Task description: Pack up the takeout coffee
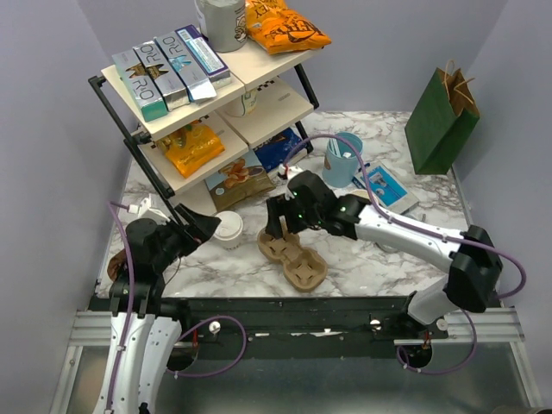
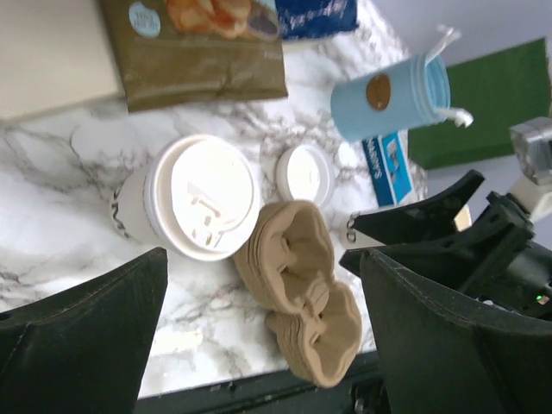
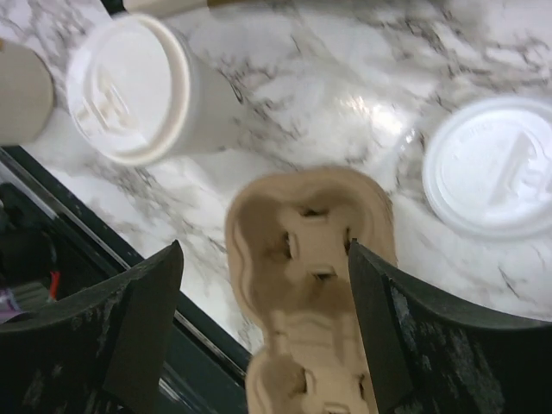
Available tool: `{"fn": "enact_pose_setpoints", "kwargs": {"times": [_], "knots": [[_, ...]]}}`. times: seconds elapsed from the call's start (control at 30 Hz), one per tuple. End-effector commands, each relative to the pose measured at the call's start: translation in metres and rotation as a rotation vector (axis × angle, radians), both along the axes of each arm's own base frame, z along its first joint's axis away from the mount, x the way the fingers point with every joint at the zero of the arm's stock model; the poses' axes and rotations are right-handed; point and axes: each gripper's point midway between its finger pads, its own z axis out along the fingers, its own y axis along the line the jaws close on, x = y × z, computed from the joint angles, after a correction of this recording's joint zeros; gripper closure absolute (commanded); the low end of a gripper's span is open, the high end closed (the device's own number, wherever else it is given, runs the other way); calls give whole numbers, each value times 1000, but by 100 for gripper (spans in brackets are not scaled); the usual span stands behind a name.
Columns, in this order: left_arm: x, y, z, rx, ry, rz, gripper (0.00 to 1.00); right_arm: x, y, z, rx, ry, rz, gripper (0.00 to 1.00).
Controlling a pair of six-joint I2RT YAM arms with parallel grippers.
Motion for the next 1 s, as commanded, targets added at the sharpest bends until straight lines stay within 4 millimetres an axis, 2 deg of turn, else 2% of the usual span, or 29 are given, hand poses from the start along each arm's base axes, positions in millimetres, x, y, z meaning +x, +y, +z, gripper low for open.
{"fn": "enact_pose_setpoints", "kwargs": {"times": [0.0,0.1,0.13,0.17,0.23,0.27,0.3,0.33,0.37,0.43,0.53,0.67,0.77,0.97], "knots": [[-20,-24,-22,-41,104,-139,1,-23,-36,-26,-83,41,-2,14],[-23,-41,-23,-58,112,-213,1,-23,-48,-33,-80,78,-43,14],[-18,-42,-29,-55,140,-184,1,-22,-51,-34,-76,89,-61,14],[-17,-50,-29,-55,130,-202,1,-20,-56,-38,-82,97,-76,14],[-28,-81,-34,-47,145,-317,1,-20,-59,-37,-66,116,-71,14],[-23,-89,-27,-47,114,-319,1,-22,-61,-40,-69,120,-69,15],[-33,-105,-26,-32,114,-379,1,-24,-62,-39,-65,123,-59,15],[-32,-110,-31,-7,133,-385,1,-24,-64,-38,-63,120,-63,15],[-29,-114,-24,11,109,-379,1,-25,-66,-39,-64,119,-63,15],[-35,-128,-26,35,110,-433,1,-27,-75,-44,-69,135,-74,15],[-40,-141,-28,19,92,-473,1,-37,-84,-51,-64,168,-67,15],[-45,-154,-44,16,120,-505,1,-56,-87,-46,-8,197,-24,15],[-46,-166,-54,33,146,-529,1,-64,-91,-50,1,216,-8,16],[-40,-175,-82,154,218,-509,1,-77,-88,-49,48,256,44,17]]}}
